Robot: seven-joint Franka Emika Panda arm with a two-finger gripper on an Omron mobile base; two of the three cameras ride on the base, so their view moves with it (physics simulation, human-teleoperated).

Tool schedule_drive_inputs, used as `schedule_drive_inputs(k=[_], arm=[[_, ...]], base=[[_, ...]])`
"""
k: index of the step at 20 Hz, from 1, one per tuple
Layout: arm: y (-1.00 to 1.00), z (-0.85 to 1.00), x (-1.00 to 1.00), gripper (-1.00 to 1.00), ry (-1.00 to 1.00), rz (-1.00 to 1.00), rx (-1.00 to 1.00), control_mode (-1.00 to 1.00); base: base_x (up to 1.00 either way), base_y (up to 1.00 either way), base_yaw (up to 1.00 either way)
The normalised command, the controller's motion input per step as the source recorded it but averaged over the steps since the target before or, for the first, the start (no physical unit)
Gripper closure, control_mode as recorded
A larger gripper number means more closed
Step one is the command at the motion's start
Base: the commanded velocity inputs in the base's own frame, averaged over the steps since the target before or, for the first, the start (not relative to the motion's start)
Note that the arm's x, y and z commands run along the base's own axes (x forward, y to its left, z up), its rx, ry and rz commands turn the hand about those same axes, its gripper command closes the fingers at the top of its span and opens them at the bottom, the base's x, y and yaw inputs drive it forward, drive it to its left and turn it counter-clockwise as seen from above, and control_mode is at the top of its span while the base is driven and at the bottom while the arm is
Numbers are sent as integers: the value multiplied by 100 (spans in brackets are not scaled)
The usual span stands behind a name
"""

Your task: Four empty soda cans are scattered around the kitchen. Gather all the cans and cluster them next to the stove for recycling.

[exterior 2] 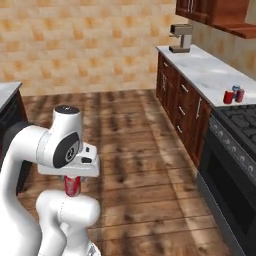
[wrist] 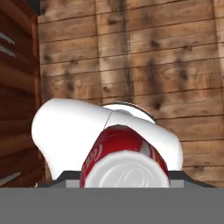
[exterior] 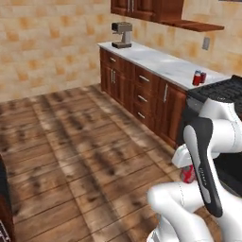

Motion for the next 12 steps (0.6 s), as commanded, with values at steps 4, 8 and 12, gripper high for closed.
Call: schedule_drive_inputs(k=[4,8,12], arm=[[0,0,0,100,0,0,0,100],[0,0,0,100,0,0,0,100],[0,0,0,100,0,0,0,100]], base=[[100,-20,14],[100,-20,2],[100,-7,-3]])
